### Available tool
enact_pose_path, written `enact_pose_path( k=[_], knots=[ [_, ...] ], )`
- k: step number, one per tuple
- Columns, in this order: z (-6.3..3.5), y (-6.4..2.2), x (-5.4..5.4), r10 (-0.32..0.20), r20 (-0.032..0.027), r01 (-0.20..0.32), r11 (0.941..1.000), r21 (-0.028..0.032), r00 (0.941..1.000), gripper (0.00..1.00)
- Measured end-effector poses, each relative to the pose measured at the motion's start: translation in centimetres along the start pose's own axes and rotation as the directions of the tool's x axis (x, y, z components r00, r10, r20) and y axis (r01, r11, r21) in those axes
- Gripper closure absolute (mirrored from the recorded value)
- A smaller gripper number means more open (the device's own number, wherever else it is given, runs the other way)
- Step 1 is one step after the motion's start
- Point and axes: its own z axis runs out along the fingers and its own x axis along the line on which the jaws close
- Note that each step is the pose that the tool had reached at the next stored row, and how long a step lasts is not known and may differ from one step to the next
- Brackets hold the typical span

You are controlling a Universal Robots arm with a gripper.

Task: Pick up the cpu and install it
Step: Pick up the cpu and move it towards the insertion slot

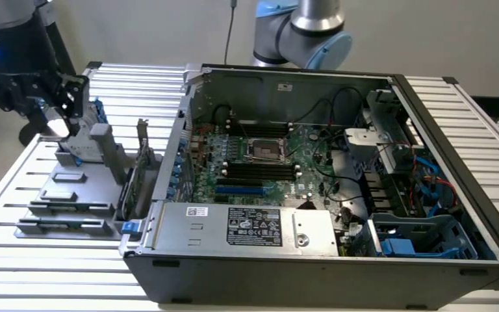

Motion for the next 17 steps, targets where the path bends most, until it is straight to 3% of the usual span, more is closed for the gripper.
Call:
enact_pose_path(
  k=[9, 17],
  knots=[
    [-3.76, 0.05, -3.9, -0.001, -0.0102, 0.001, 1.0, -0.0026, 0.9999, 0.45],
    [-5.26, 0.07, -7.4, -0.001, -0.014, 0.0, 1.0, -0.0027, 0.9999, 0.45]
  ],
)
